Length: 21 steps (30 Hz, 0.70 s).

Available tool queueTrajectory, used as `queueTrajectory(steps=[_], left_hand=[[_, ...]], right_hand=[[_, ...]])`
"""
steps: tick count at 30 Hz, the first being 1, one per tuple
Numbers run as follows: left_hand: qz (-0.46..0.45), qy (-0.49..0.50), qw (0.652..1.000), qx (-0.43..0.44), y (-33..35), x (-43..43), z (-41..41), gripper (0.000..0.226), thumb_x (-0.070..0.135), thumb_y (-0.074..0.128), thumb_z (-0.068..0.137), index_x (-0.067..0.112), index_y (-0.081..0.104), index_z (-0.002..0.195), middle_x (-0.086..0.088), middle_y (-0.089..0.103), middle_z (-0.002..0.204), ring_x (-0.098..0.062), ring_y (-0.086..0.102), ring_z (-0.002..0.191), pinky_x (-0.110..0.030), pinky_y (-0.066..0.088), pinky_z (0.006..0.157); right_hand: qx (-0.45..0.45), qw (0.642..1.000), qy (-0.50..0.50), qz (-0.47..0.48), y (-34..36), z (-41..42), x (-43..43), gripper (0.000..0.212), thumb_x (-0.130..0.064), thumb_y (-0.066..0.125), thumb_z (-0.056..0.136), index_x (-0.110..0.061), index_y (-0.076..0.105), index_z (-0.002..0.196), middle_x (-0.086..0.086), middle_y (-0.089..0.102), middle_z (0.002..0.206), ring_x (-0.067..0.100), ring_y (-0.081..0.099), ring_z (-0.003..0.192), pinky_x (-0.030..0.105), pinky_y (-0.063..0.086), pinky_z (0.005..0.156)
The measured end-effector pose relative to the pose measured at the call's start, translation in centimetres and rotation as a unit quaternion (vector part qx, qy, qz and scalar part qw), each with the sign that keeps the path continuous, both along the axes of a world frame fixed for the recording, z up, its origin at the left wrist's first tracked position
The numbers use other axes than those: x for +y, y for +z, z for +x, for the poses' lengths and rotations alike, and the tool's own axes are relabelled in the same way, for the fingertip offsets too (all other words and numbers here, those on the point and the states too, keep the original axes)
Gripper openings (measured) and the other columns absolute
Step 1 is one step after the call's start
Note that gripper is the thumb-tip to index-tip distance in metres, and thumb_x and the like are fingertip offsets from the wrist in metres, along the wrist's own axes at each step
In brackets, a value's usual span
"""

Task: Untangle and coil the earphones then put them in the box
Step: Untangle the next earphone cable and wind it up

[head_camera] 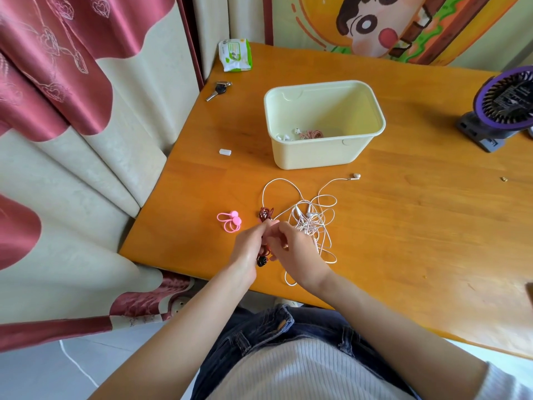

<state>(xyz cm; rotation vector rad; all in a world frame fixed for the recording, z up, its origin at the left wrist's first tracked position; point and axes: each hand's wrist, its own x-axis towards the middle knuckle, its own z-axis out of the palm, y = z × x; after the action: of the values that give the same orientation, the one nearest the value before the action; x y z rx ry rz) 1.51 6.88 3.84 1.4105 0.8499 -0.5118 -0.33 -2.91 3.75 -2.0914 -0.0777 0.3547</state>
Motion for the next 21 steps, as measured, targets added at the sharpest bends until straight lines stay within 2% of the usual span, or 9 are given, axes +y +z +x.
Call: queueTrajectory(steps=[3, 6, 8, 11, 14, 16, 18, 21], left_hand=[[0.049, -0.052, 0.997, -0.008, 0.0, 0.6, 0.2, 0.027, 0.027, 0.060, 0.085, 0.018, 0.054, 0.060, 0.000, 0.052, 0.060, -0.014, 0.045, 0.063, -0.024, 0.036, 0.059], [0.099, -0.131, 0.986, -0.034, -0.1, 1.4, 0.3, 0.038, 0.016, 0.050, 0.089, 0.018, 0.044, 0.051, 0.008, 0.040, 0.039, -0.012, 0.033, 0.050, -0.023, 0.025, 0.049], [0.120, -0.190, 0.974, -0.018, 0.1, 1.8, 0.4, 0.041, 0.013, 0.047, 0.087, 0.017, 0.039, 0.047, 0.010, 0.033, 0.032, -0.012, 0.028, 0.044, -0.021, 0.023, 0.045], [0.118, -0.238, 0.964, 0.022, 0.3, 2.1, 0.8, 0.040, 0.017, 0.048, 0.085, 0.015, 0.041, 0.046, 0.005, 0.037, 0.038, -0.011, 0.031, 0.040, -0.022, 0.026, 0.048], [0.047, -0.210, 0.976, 0.044, 0.2, 2.1, 1.1, 0.036, 0.019, 0.047, 0.091, 0.016, 0.044, 0.055, 0.005, 0.042, 0.043, -0.007, 0.031, 0.035, -0.022, 0.024, 0.048], [0.000, -0.174, 0.983, 0.062, 0.3, 2.1, 1.0, 0.033, 0.016, 0.045, 0.094, 0.017, 0.044, 0.060, 0.008, 0.044, 0.041, -0.004, 0.028, 0.033, -0.019, 0.022, 0.047], [-0.035, -0.146, 0.986, 0.079, 0.2, 2.2, 0.8, 0.032, 0.014, 0.046, 0.094, 0.018, 0.045, 0.062, 0.007, 0.044, 0.042, -0.005, 0.028, 0.035, -0.020, 0.022, 0.048], [-0.068, -0.106, 0.988, 0.093, 0.0, 2.4, 0.5, 0.029, 0.012, 0.050, 0.092, 0.017, 0.046, 0.063, 0.006, 0.045, 0.044, -0.007, 0.033, 0.045, -0.022, 0.025, 0.052]], right_hand=[[-0.016, 0.998, 0.063, -0.013, 0.3, 0.6, -0.5, 0.012, -0.001, 0.062, 0.083, -0.012, 0.060, 0.088, 0.002, 0.058, 0.083, 0.016, 0.054, 0.074, 0.007, 0.039, 0.064], [-0.043, 0.989, 0.135, -0.042, 0.8, 1.6, -1.6, 0.013, 0.000, 0.062, 0.085, -0.005, 0.068, 0.094, 0.001, 0.064, 0.088, 0.007, 0.053, 0.075, 0.006, 0.040, 0.070], [-0.072, 0.979, 0.173, -0.078, 1.2, 2.2, -2.2, 0.014, -0.006, 0.062, 0.086, -0.009, 0.071, 0.097, 0.003, 0.065, 0.096, 0.006, 0.052, 0.080, 0.014, 0.043, 0.076], [-0.132, 0.961, 0.216, -0.112, 1.3, 3.0, -2.5, 0.012, -0.012, 0.062, 0.087, -0.009, 0.071, 0.096, 0.006, 0.058, 0.112, 0.015, 0.054, 0.100, 0.026, 0.044, 0.089], [-0.142, 0.951, 0.248, -0.121, 1.2, 3.5, -2.4, 0.015, -0.015, 0.054, 0.094, -0.006, 0.064, 0.101, 0.007, 0.056, 0.128, 0.020, 0.053, 0.116, 0.029, 0.038, 0.101], [-0.142, 0.943, 0.263, -0.145, 1.1, 3.7, -2.4, 0.020, -0.019, 0.048, 0.097, -0.007, 0.059, 0.108, 0.007, 0.061, 0.121, 0.021, 0.054, 0.113, 0.029, 0.034, 0.103], [-0.159, 0.928, 0.281, -0.185, 1.0, 3.8, -2.3, 0.022, -0.024, 0.042, 0.099, -0.010, 0.056, 0.109, 0.007, 0.063, 0.112, 0.022, 0.053, 0.107, 0.031, 0.037, 0.098], [-0.199, 0.911, 0.293, -0.213, 0.9, 3.7, -2.2, 0.022, -0.025, 0.040, 0.100, -0.011, 0.056, 0.108, 0.005, 0.060, 0.107, 0.022, 0.049, 0.099, 0.025, 0.034, 0.086]])
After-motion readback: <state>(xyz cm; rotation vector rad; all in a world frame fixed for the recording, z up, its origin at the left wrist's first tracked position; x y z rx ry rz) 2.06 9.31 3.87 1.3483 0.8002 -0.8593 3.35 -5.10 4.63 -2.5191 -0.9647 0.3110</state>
